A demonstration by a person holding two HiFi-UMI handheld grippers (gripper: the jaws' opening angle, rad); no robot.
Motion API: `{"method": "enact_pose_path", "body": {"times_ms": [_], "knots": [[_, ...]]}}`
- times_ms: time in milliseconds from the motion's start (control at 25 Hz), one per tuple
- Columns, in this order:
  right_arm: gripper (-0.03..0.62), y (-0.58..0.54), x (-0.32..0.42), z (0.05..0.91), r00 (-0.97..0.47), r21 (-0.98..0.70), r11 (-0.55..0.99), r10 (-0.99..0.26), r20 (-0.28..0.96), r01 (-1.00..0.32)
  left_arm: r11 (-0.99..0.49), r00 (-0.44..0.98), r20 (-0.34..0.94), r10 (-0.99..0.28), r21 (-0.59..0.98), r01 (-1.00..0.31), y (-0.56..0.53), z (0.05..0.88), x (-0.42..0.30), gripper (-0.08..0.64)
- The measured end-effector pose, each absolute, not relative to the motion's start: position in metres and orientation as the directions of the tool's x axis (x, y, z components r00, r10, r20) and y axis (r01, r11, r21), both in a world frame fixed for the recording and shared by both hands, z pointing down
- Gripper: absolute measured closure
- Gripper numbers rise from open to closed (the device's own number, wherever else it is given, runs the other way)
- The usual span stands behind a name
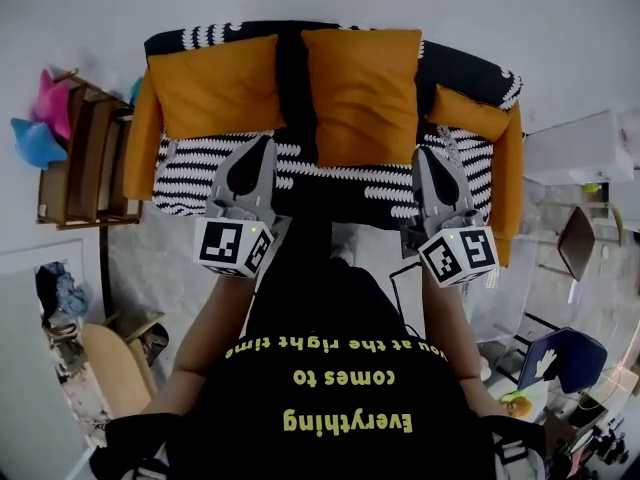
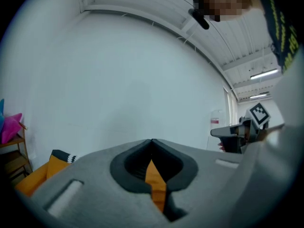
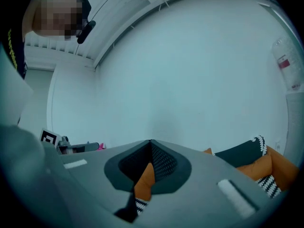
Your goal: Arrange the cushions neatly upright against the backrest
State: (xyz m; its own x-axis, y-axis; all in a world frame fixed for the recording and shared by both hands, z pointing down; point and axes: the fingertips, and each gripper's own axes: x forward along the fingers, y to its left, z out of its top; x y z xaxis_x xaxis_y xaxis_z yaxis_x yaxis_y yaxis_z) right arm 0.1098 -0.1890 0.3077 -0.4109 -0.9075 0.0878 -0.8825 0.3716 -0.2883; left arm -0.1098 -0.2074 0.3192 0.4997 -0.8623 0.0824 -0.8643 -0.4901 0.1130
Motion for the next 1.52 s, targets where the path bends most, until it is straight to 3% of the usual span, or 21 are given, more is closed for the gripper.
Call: {"method": "enact_pose_path", "body": {"times_ms": [400,920,1080,1320,1520], "knots": [[0.581,-0.286,0.094,0.326,-0.336,-0.296,0.288,-0.934,0.125,-0.911,-0.586,0.594,0.075,-0.801,0.1,-0.804,-0.348,0.322,-0.107,0.525],[0.574,-0.328,0.152,0.461,-0.269,-0.387,0.123,-0.897,0.35,-0.914,-0.677,0.674,0.187,-0.714,0.06,-0.734,-0.454,0.396,-0.027,0.498],[0.488,-0.33,0.181,0.551,-0.239,-0.454,0.002,-0.852,0.465,-0.891,-0.704,0.689,0.244,-0.682,0.037,-0.71,-0.494,0.44,0.013,0.428],[0.441,-0.312,0.216,0.676,-0.152,-0.494,-0.244,-0.76,0.632,-0.834,-0.739,0.7,0.313,-0.642,-0.009,-0.674,-0.534,0.506,0.071,0.386],[0.367,-0.292,0.216,0.792,-0.216,-0.551,-0.411,-0.624,0.751,-0.727,-0.779,0.665,0.452,-0.594,-0.115,-0.617,-0.563,0.578,0.106,0.374]]}}
